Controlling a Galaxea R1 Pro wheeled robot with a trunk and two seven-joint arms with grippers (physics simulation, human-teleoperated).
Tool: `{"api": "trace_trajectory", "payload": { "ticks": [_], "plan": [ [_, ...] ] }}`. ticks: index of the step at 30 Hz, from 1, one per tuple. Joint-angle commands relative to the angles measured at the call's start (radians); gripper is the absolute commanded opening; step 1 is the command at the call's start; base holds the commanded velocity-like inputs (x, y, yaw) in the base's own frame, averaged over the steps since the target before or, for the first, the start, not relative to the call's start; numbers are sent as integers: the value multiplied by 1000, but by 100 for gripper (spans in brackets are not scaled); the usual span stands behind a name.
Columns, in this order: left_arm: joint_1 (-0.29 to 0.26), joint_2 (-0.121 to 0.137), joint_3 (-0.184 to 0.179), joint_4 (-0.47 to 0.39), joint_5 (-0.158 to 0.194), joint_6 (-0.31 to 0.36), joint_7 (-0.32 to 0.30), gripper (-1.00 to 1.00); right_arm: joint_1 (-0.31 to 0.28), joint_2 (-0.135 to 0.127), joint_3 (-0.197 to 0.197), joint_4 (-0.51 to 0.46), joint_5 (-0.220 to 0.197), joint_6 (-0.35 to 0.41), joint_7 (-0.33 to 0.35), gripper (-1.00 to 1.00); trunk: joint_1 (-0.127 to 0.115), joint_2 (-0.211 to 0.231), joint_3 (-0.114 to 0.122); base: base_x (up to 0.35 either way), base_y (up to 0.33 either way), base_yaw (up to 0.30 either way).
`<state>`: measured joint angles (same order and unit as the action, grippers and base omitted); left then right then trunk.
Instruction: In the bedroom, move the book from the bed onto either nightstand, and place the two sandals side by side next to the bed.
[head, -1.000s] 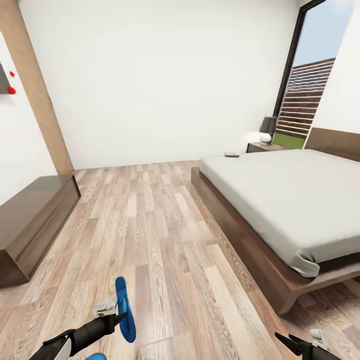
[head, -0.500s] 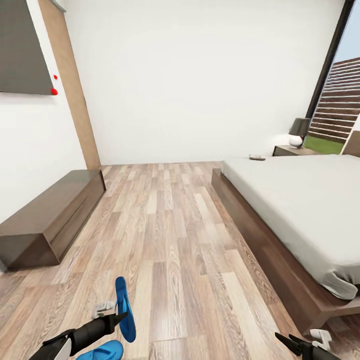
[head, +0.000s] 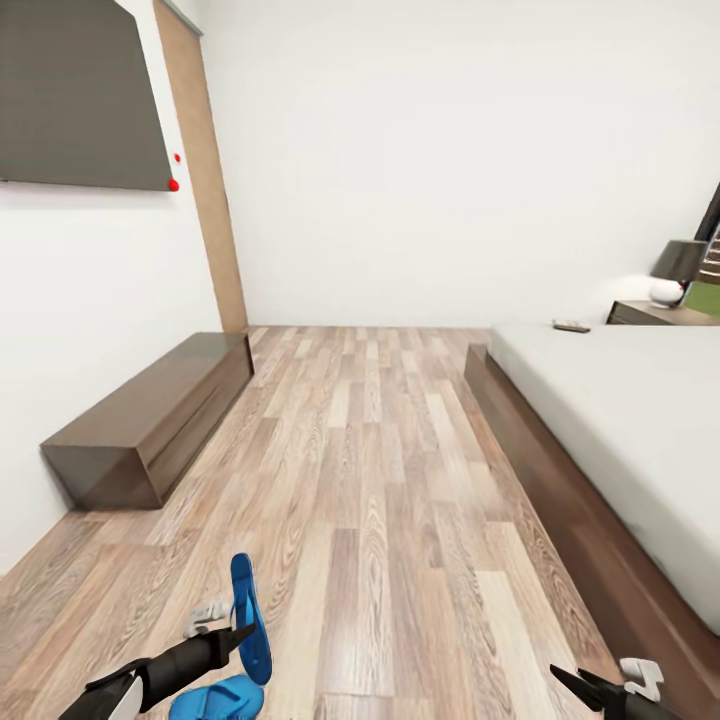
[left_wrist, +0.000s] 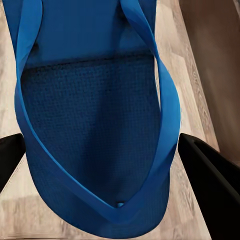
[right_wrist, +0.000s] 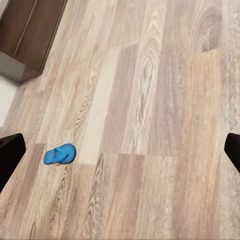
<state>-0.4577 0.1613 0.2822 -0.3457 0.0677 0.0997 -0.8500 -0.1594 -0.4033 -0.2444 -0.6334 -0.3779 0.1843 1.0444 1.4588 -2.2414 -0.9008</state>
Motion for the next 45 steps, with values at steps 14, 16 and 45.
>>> {"api": "trace_trajectory", "payload": {
  "ticks": [14,16,45],
  "plan": [
    [-1,0,3,0,6,11,-4,-100,0,0,-1,0,-7,10,3,100,0,0,-1,1,-1,292],
    [-1,0,3,0,6,10,-4,-100,0,0,-1,0,-7,10,3,100,0,0,-2,38,-39,292],
    [-1,0,3,1,6,10,-3,-100,0,0,-1,0,-7,10,3,100,0,0,-12,82,-72,291]
  ]
}}
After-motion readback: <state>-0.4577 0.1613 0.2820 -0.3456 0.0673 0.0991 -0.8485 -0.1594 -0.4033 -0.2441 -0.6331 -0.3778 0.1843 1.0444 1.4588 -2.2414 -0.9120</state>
